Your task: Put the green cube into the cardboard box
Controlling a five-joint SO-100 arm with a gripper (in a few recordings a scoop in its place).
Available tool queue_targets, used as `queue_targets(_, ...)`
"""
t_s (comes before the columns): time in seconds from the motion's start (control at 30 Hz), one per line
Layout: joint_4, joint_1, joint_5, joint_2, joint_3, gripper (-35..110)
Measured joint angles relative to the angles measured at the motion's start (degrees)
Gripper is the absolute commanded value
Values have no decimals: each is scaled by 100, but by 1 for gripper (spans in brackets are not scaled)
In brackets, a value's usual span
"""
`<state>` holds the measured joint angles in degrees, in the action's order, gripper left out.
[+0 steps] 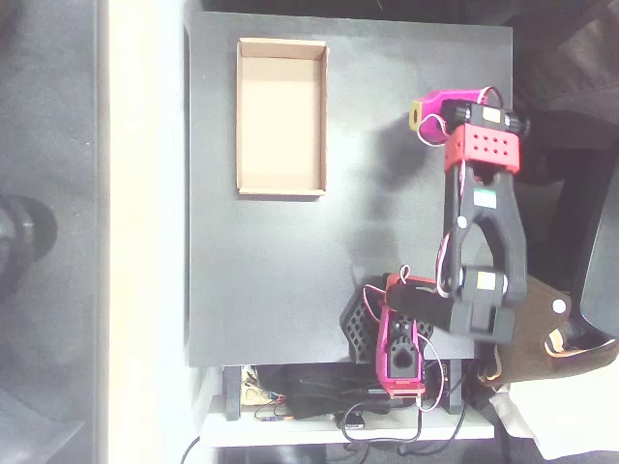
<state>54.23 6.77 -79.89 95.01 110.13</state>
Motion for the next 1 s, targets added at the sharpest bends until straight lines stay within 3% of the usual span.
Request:
queue_targets(0.53,-53,-88,-44,2136,9,17)
queue_targets(1.0,-53,-2145,-44,2162,-308,17)
